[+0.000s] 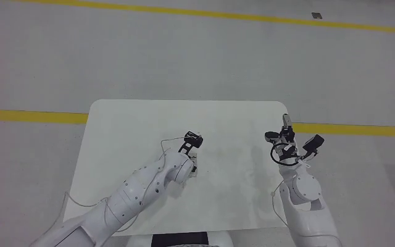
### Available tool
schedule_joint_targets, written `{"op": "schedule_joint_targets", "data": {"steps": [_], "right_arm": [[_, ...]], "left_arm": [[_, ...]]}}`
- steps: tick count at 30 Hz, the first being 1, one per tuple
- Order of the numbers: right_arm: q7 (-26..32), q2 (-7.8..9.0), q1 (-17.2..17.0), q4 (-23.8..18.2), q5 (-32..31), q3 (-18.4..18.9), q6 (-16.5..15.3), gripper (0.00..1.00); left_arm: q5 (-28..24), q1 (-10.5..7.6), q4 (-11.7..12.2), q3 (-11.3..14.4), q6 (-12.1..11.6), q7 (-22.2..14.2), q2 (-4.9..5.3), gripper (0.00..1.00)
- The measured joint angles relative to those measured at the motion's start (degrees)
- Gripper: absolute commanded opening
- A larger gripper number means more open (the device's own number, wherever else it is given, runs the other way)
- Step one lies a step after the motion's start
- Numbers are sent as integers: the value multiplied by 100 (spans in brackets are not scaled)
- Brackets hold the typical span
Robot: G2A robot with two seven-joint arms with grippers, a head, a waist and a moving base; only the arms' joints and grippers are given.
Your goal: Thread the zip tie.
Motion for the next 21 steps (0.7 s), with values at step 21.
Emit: {"op": "schedule_joint_targets", "data": {"steps": [21], "right_arm": [[0,0,0,0,0,0,0,100]], "left_arm": [[-135,-99,245,84,22,43,-63,22]]}}
